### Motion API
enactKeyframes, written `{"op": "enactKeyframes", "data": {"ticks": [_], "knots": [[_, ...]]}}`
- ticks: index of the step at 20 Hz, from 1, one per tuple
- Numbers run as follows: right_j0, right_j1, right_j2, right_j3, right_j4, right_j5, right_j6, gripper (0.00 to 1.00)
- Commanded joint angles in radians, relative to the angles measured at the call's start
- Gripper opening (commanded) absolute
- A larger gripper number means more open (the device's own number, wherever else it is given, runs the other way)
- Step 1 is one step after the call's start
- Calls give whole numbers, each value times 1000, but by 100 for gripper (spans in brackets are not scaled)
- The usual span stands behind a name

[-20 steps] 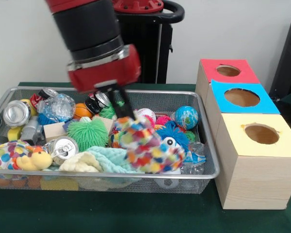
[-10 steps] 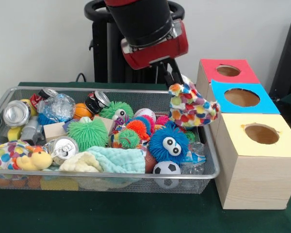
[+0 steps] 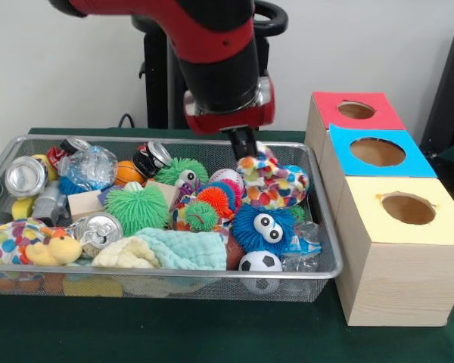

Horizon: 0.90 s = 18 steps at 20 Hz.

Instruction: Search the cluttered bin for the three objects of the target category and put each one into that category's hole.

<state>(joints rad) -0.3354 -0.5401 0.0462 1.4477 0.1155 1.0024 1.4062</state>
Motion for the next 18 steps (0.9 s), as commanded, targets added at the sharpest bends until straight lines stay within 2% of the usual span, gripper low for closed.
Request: {"op": "enactKeyframes", "data": {"ticks": [1,4,5,18], "knots": [[22,71,-106,-17,-93,-97,249,0],[22,67,-104,-3,-85,-99,237,0],[25,69,-108,-8,-81,-97,236,100],[39,73,-142,-22,-83,-125,231,100]]}}
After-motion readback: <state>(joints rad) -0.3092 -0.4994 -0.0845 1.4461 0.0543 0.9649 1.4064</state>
